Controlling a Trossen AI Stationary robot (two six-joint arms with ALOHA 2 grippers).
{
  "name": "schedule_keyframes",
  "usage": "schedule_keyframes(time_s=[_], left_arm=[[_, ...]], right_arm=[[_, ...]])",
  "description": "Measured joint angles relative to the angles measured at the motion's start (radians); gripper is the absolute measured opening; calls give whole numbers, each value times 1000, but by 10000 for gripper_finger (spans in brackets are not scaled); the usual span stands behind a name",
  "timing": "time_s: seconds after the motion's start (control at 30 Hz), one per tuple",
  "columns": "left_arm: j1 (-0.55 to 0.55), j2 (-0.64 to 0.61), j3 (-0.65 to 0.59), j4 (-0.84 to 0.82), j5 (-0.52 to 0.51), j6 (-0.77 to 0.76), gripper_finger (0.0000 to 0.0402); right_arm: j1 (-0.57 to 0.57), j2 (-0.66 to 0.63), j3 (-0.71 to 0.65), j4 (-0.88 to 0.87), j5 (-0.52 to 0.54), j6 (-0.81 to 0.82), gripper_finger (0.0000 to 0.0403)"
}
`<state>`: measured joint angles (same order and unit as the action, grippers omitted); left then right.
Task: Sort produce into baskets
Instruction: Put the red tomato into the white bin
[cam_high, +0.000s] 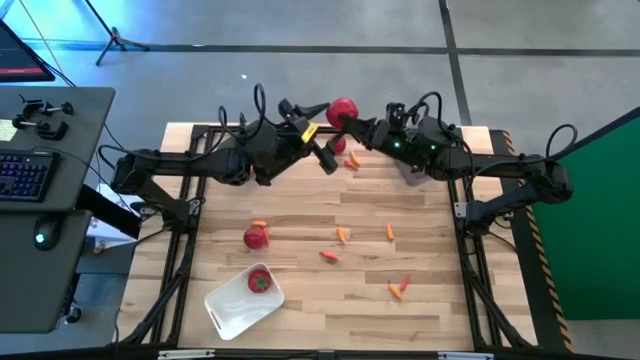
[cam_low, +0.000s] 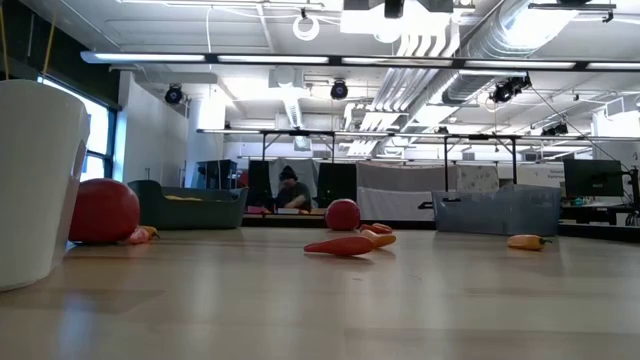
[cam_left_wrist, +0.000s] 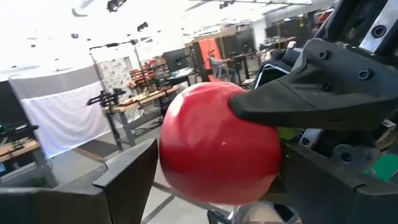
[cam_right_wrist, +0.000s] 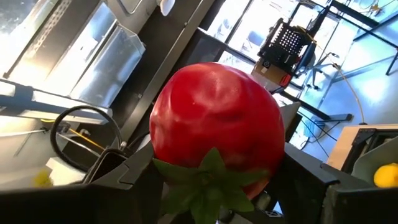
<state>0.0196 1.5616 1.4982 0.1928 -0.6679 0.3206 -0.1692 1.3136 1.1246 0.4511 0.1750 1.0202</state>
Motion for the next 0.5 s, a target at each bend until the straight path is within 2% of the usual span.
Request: schedule_keyframes(time_s=[0.17, 0.37, 0.5], left_arm=[[1, 0, 0, -5, 36, 4, 307], [2, 0, 0, -17, 43, 7, 273], [1, 0, 0, -31, 58, 27, 252]], right_arm=[[0, 0, 0, -6, -22, -9, 223], [0, -1, 0, -14, -26, -14, 287], [0, -1, 0, -20, -34, -53, 306]])
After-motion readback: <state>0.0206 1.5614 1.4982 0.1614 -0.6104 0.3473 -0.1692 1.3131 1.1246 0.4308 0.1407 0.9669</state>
